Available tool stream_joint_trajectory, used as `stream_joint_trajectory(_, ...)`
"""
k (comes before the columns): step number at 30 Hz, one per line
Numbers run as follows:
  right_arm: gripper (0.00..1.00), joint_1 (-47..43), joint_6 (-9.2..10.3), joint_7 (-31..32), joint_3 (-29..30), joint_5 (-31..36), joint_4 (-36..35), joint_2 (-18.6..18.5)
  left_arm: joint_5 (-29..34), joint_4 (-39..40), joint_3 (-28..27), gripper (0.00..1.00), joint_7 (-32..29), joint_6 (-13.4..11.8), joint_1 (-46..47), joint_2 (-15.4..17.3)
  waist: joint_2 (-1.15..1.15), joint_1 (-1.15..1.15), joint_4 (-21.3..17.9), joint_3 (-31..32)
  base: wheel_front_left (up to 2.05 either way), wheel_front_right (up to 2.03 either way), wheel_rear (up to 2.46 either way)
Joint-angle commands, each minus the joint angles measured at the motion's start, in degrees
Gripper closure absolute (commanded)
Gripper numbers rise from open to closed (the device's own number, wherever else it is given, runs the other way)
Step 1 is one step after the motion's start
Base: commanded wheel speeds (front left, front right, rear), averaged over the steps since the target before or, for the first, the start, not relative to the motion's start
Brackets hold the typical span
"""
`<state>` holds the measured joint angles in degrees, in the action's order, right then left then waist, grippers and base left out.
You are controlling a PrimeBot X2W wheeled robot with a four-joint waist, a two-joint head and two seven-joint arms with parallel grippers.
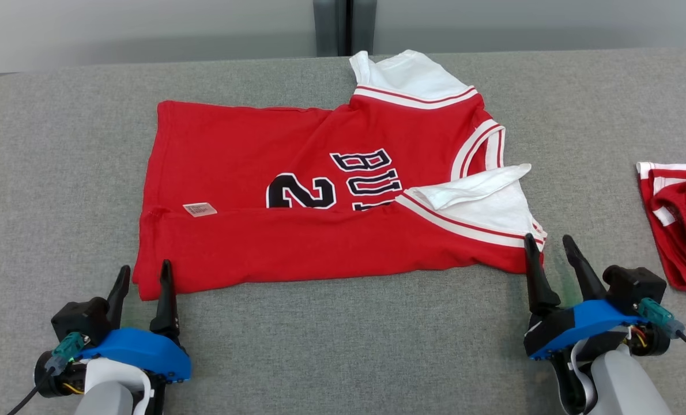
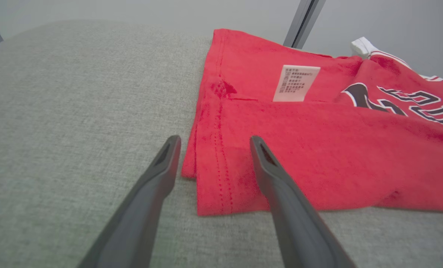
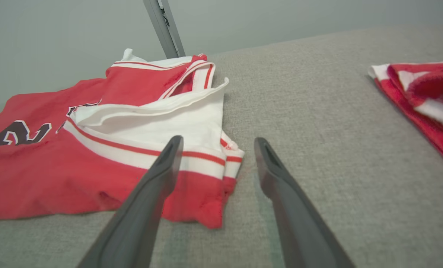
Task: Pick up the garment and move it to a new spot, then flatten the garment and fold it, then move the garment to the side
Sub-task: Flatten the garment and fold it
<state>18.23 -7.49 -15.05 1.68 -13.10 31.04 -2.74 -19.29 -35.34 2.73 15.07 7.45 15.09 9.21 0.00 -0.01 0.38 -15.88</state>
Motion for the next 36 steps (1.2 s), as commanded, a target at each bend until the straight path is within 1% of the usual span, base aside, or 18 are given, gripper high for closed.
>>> stream_joint_trajectory(1,0.00,-0.8,-0.01,-0.2,0.0,0.1,1.2,-0.3,0.4,0.1,0.1,0.00,0.1,0.1,-0.8,-0.2,0.00,0.01,0.1,0.2,0.00,0.00,0.00)
stream_joint_trajectory(7,0.00,0.8,-0.01,-0.2,0.1,1.0,6.5,-0.3,0.3,-0.2,0.6,0.00,0.1,0.1,-0.7,-0.4,0.00,0.01,0.6,0.3,0.00,0.00,0.00)
stream_joint_trajectory(10,0.00,2.0,-0.01,0.0,-0.7,2.0,11.0,-0.2,0.0,-0.4,0.9,0.00,0.1,0.1,-0.4,0.0,0.00,0.01,0.9,0.2,0.00,0.00,0.00)
stream_joint_trajectory(11,0.25,2.5,-0.02,0.1,-1.2,2.5,12.5,-0.2,-0.2,-0.5,1.0,0.00,0.1,0.1,-0.3,0.1,0.00,0.01,1.0,0.3,0.00,0.00,0.00)
stream_joint_trajectory(12,0.71,3.1,-0.02,0.2,-1.4,2.5,13.3,-0.1,-0.4,-0.5,1.1,0.00,0.1,0.1,-0.2,0.2,0.00,0.01,1.1,0.2,0.00,0.00,0.00)
stream_joint_trajectory(13,0.71,3.1,-0.02,0.2,-1.4,2.5,13.3,-0.1,-0.4,-0.5,1.1,0.00,0.1,0.1,-0.2,0.2,0.00,0.01,1.1,0.2,0.00,0.00,0.00)
stream_joint_trajectory(14,1.00,3.9,-0.02,0.2,-2.2,3.0,14.5,0.0,-0.8,-0.7,1.5,0.00,0.1,0.1,0.1,0.3,0.00,0.01,1.2,0.2,0.00,0.00,0.00)
stream_joint_trajectory(20,1.00,5.3,-0.01,0.2,-2.9,3.0,14.2,-0.1,-3.9,-0.3,3.3,0.00,0.1,0.1,0.2,0.5,0.00,0.01,1.0,0.3,0.00,0.00,0.00)
stream_joint_trajectory(26,1.00,5.8,-0.01,-0.1,-3.5,2.4,12.7,-0.2,-7.0,-1.4,5.0,0.00,0.1,0.1,1.3,1.4,0.00,0.01,0.1,-0.1,0.00,0.00,0.00)
stream_joint_trajectory(30,1.00,6.4,-0.01,-0.1,-4.5,2.1,11.8,-0.2,-8.3,-5.1,6.6,0.00,0.0,0.1,2.9,2.5,0.00,0.01,-0.7,-0.7,0.00,0.00,0.00)
stream_joint_trajectory(36,1.00,7.3,-0.01,-0.1,-5.6,1.9,10.7,-0.2,-11.2,-14.2,13.3,0.00,-1.3,0.1,5.5,3.5,0.00,0.01,-1.7,-1.1,0.00,0.00,0.00)
